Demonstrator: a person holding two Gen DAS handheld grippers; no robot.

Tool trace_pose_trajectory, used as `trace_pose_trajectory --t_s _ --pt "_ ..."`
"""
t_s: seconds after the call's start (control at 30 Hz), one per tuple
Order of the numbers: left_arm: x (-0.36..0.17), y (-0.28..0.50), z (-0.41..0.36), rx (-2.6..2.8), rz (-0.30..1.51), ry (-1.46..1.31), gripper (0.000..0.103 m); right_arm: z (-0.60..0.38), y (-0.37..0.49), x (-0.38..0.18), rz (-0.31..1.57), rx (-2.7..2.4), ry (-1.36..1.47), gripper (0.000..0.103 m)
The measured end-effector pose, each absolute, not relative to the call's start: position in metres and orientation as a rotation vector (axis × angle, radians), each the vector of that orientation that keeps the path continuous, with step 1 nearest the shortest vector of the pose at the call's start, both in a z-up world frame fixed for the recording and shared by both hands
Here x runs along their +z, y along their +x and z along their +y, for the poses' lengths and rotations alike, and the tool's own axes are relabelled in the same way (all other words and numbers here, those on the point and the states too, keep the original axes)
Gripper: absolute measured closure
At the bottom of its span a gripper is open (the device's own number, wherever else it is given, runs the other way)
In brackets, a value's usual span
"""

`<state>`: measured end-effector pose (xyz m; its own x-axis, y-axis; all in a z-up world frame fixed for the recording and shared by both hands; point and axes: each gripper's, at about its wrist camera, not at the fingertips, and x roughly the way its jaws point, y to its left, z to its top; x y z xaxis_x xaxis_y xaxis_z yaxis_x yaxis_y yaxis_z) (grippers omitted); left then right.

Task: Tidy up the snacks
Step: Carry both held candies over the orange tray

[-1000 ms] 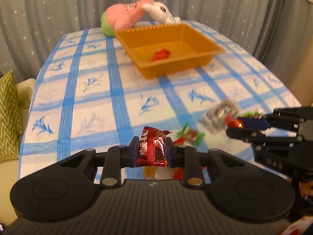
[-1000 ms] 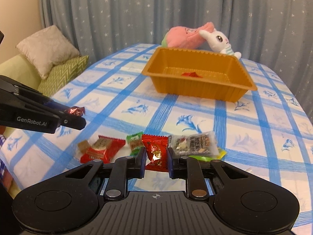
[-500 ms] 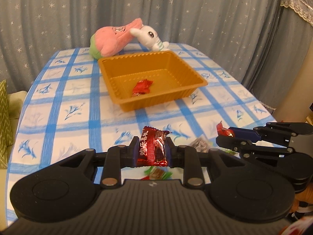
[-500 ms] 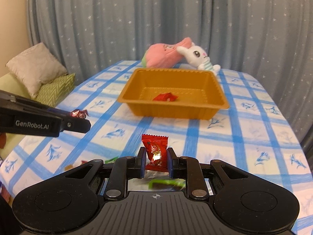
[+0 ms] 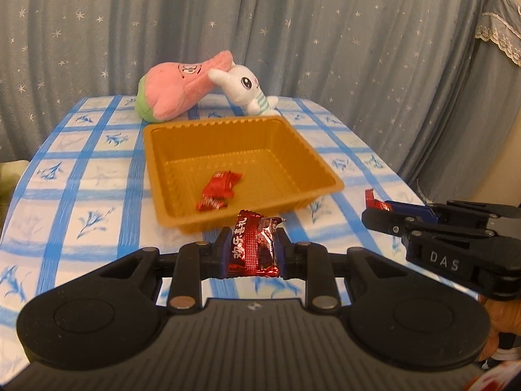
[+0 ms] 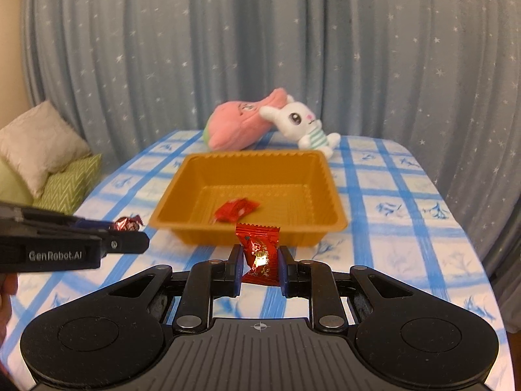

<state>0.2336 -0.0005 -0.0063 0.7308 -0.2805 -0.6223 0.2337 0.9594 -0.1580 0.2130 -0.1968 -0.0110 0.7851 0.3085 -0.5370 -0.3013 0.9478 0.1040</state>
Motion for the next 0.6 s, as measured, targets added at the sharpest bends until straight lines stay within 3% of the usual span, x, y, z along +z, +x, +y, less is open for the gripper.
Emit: trace_pose_trajectory --t_s 0.6 --pt "-0.015 0.332 0.014 -0.193 0.678 -0.092 0.079 -0.189 0.334 -0.02 0.63 0.339 0.08 0.081"
